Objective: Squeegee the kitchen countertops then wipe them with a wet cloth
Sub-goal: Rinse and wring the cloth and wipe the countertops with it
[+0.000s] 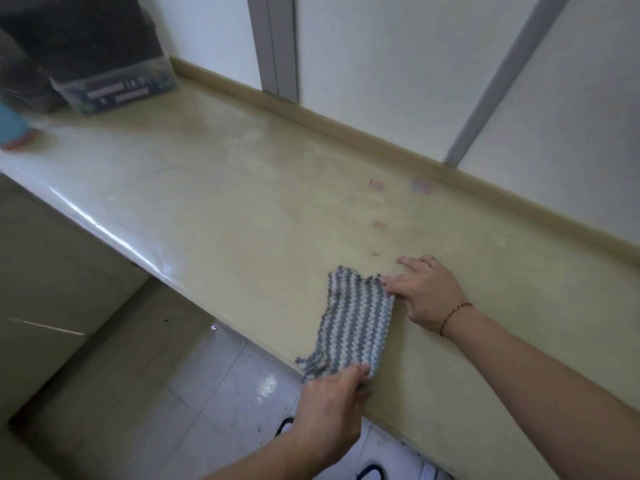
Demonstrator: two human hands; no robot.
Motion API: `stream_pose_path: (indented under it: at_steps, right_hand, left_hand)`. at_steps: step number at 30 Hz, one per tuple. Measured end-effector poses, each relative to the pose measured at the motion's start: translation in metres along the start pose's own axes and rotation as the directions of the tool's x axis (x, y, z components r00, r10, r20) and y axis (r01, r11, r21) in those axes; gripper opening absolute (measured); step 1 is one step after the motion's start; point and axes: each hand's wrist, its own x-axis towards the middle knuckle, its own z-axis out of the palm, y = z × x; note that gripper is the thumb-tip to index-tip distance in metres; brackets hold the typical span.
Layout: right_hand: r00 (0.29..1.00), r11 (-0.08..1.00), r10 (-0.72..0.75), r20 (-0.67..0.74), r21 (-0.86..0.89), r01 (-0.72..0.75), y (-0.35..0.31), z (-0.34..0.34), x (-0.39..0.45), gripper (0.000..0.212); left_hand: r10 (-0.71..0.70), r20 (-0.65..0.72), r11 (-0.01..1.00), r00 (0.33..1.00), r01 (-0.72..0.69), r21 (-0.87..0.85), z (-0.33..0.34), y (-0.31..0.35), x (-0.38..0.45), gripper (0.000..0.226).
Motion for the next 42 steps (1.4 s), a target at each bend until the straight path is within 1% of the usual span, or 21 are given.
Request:
stream_pose_path:
  at_steps: [5,8,11,13,15,17,21,26,28,32,35,37,40,41,42]
  right_hand:
    - [0.996,0.998,0.070,0.046,0.003,-0.070,0.019,0.001,-0.042,0.036]
    - [0.994,0.994,0.104,0.037,-0.019,-0.103,0.027,-0.004,-0.066,0.038]
    - [0.990,0.991,0.134,0.039,-0.022,-0.133,0.033,-0.003,-0.091,0.038]
    - [0.986,0.986,0.165,0.027,-0.024,-0.165,0.038,-0.003,-0.108,0.037]
    - [0.979,0.979,0.205,0.008,-0.023,-0.205,0.043,-0.004,-0.125,0.038]
    - [0.971,0.971,0.240,-0.014,-0.021,-0.240,0.046,-0.005,-0.142,0.038]
    - [0.948,0.948,0.317,-0.038,-0.012,-0.318,0.048,-0.010,-0.175,0.038]
    - [0.895,0.895,0.446,0.014,0.010,-0.446,0.048,-0.011,-0.215,0.038]
    - [0.875,0.876,0.482,0.052,-0.008,-0.482,0.049,-0.012,-0.228,0.039]
    - [0.824,0.832,0.554,0.117,-0.038,-0.554,0.052,-0.011,-0.253,0.041]
    - [0.778,0.791,0.608,0.157,-0.030,-0.611,0.054,-0.011,-0.269,0.041]
    - [0.743,0.755,0.650,0.159,-0.023,-0.656,0.058,-0.011,-0.280,0.041]
    - [0.641,0.648,0.748,0.171,0.020,-0.761,0.059,-0.010,-0.294,0.039]
    - [0.601,0.607,0.782,0.165,0.016,-0.794,0.057,-0.012,-0.297,0.038]
    - [0.542,0.553,0.821,0.180,-0.017,-0.833,0.054,-0.016,-0.301,0.035]
  left_hand:
    - [-0.006,0.013,0.998,1.000,0.007,-0.057,0.025,0.023,0.000,0.020]
    - [-0.005,0.019,0.994,1.000,0.007,-0.111,0.039,0.037,0.000,0.020]
    - [-0.020,0.047,0.989,0.999,0.026,-0.144,0.053,0.053,-0.002,0.028]
    - [-0.012,0.059,0.988,0.998,0.021,-0.156,0.064,0.061,-0.002,0.027]
    - [-0.012,0.097,0.978,0.995,0.032,-0.208,0.075,0.070,0.000,0.024]
    - [-0.014,0.141,0.967,0.990,0.049,-0.249,0.086,0.080,0.000,0.025]
    - [0.014,0.165,0.957,0.986,0.035,-0.289,0.098,0.101,0.000,0.028]
    - [0.077,0.154,0.949,0.985,-0.025,-0.314,0.113,0.121,-0.001,0.025]
    - [0.108,0.180,0.945,0.978,-0.045,-0.323,0.118,0.129,-0.001,0.025]
    - [0.186,0.169,0.946,0.968,-0.130,-0.297,0.130,0.144,-0.001,0.027]
    - [0.209,0.190,0.940,0.959,-0.144,-0.308,0.136,0.155,0.002,0.025]
    - [0.215,0.198,0.940,0.956,-0.149,-0.306,0.142,0.160,0.005,0.022]
    - [0.223,0.211,0.936,0.952,-0.149,-0.320,0.151,0.171,0.011,0.018]
    - [0.228,0.221,0.935,0.948,-0.149,-0.323,0.154,0.174,0.014,0.018]
    - [0.236,0.237,0.934,0.943,-0.153,-0.322,0.157,0.178,0.016,0.019]
